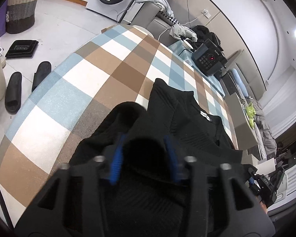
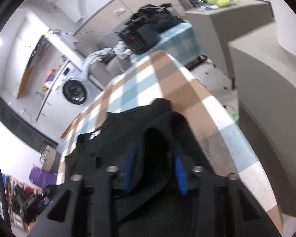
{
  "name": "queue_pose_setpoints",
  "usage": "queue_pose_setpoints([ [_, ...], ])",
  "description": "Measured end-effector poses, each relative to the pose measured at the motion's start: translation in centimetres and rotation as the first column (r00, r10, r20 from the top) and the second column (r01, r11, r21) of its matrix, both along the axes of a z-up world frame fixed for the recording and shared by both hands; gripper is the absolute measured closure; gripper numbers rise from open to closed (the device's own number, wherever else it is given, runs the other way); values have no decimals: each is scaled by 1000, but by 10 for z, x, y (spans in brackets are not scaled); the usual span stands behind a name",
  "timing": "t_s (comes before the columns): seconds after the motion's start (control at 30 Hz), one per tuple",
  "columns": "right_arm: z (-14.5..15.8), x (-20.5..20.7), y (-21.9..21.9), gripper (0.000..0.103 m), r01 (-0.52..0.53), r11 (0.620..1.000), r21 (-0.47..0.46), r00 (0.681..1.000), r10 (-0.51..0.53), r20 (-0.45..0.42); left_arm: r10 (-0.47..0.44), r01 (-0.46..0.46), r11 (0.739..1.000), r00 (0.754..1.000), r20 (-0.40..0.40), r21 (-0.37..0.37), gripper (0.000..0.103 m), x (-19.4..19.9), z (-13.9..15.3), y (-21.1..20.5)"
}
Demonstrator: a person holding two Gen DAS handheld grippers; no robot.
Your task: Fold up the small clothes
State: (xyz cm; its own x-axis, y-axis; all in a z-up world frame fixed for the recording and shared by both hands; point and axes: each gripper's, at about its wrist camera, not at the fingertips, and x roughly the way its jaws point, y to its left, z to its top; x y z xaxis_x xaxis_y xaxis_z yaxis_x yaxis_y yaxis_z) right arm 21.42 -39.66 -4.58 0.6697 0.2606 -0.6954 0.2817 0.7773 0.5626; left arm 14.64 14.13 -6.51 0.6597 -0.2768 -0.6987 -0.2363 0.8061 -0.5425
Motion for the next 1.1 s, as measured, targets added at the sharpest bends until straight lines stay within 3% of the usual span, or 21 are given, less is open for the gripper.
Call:
queue_pose_setpoints([
  [0.07, -4, -1, -5, 94, 27, 999, 29, 1000, -27, -7, -2, 2, 1000, 1000, 8, 2, 97, 1, 0, 0],
  [0.37, 37, -6, -13, 96, 35, 992, 119, 990, -51, 130, 11, -10, 1000, 993, 117, -11, 99, 7, 34, 6],
  [0.57, 52, 38, -20, 96, 100, 977, 190, 983, -127, 136, 16, -10, 999, 988, 154, -42, 99, 58, 58, 16],
  [0.7, 39, 87, -25, 90, 157, 970, 186, 984, -170, 54, 0, 6, 999, 993, 121, -47, 98, 104, 54, 20],
  [0.77, 31, 95, -26, 70, 176, 967, 186, 983, -181, 10, -11, 11, 1000, 999, 30, -13, 93, 126, 42, 19],
  [0.83, 31, 93, -24, 67, 170, 972, 159, 985, -174, 9, -23, 23, 1000, 1000, -8, 12, 88, 133, 32, 19],
  [0.9, 34, 86, -19, 64, 142, 982, 125, 989, -145, 12, -26, 26, 999, 1000, -11, 30, 75, 130, 27, 19],
  [0.97, 35, 78, -9, 62, 94, 990, 102, 996, -95, 3, -21, 22, 998, 1000, -17, 61, 51, 122, 25, 18],
  [1.1, 32, 67, 17, 62, -6, 997, 74, 1000, 7, -12, -56, 58, 993, 998, -19, 103, 51, 108, 23, 4],
])
